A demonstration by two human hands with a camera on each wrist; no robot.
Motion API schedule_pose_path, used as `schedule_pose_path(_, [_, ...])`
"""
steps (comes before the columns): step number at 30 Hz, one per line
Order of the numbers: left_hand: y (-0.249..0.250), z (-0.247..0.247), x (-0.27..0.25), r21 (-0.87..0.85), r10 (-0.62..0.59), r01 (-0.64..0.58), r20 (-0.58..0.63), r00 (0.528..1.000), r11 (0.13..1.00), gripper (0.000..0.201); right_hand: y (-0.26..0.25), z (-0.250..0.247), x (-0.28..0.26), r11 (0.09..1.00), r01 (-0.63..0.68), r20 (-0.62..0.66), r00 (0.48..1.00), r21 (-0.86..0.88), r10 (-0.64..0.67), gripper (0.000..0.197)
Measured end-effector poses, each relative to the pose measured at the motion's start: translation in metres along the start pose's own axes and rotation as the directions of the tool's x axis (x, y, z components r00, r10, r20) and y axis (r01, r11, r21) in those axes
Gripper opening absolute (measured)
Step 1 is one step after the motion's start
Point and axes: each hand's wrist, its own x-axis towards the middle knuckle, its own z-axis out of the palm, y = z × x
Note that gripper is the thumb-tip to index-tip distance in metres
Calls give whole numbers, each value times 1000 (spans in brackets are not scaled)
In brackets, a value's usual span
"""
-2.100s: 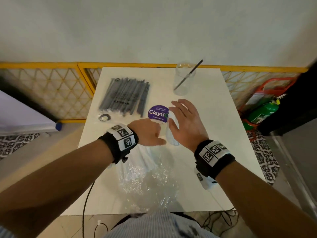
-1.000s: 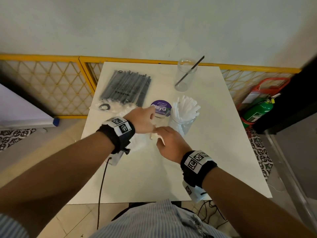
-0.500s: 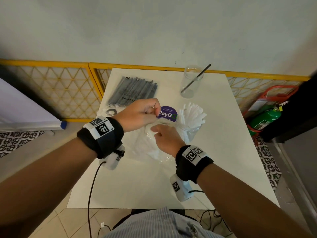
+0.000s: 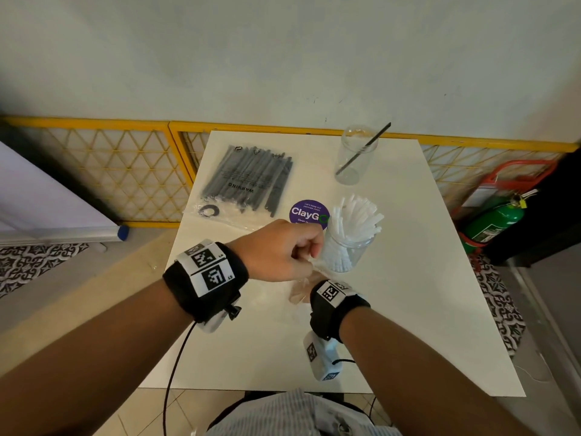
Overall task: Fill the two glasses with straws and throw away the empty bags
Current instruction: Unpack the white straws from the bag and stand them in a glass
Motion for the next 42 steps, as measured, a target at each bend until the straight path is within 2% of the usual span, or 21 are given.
schedule_pose_path(1, [-1,-1,1,22,0,0,1,1000,1000,20,2,3,5,998,-62,-44,997,2,62,31])
schedule_pose_path(3, [-4,-3,1,89,2,-2,3,1000,996,19,0,1,3,978,-162,-93,984,-134,150,12])
schedule_pose_path(6, [-10,-8,1,271,23,-18,-16,1000,962,19,-5,-9,-1,954,-234,-133,968,-186,211,21])
schedule_pose_path(9, [-19,-15,-1,370,37,-6,-75,996,929,16,-12,-27,-20,948,-228,-98,972,-222,212,26])
schedule_pose_path(11, [-25,-23,0,391,0,51,-131,991,919,13,-11,-41,-36,954,-186,-74,982,-235,173,28])
schedule_pose_path(15, [-38,-37,1,385,-86,188,-266,960,904,16,1,-62,-74,989,-86,4,996,-117,87,36])
schedule_pose_path(18, [-45,-41,4,269,-151,266,-382,912,926,16,21,-75,-99,994,-73,106,992,85,64,24])
schedule_pose_path(20, [-47,-41,6,170,-213,303,-409,887,938,15,34,-81,-119,974,-58,150,988,219,25,20])
schedule_pose_path(22, [-46,-39,7,117,-258,326,-392,883,938,13,45,-86,-134,942,-25,128,992,335,-20,17])
schedule_pose_path(24, [-45,-35,6,121,-297,350,-320,900,929,14,51,-89,-140,879,10,51,998,477,-39,21])
schedule_pose_path(26, [-43,-30,5,130,-350,373,-170,921,919,16,50,-90,-137,780,76,-76,996,621,-37,23])
schedule_pose_path(28, [-39,-24,6,141,-383,383,-31,923,913,21,42,-89,-128,705,178,-211,977,687,-41,19])
schedule_pose_path(30, [-32,-18,9,85,-350,353,-48,936,932,24,31,-82,-113,672,257,-337,941,695,-11,17])
schedule_pose_path(32, [-24,-14,18,-95,-337,326,-140,931,940,35,18,-74,-97,636,303,-424,905,709,42,17])
schedule_pose_path(34, [-15,-10,35,-277,-362,308,-175,915,910,65,6,-67,-83,629,350,-487,872,694,52,16])
schedule_pose_path(36, [-5,-5,55,-457,-373,236,-237,897,858,94,-3,-60,-72,674,372,-528,849,638,31,18])
schedule_pose_path(37, [1,-3,64,-536,-376,177,-289,880,825,94,-8,-57,-69,700,378,-543,839,606,17,19])
schedule_pose_path(40, [15,0,82,-690,-390,-15,-426,816,723,49,-15,-54,-62,750,421,-616,788,510,-23,32])
schedule_pose_path(42, [22,-1,88,-710,-401,-49,-451,797,702,31,-15,-55,-61,778,415,-623,781,472,-39,48])
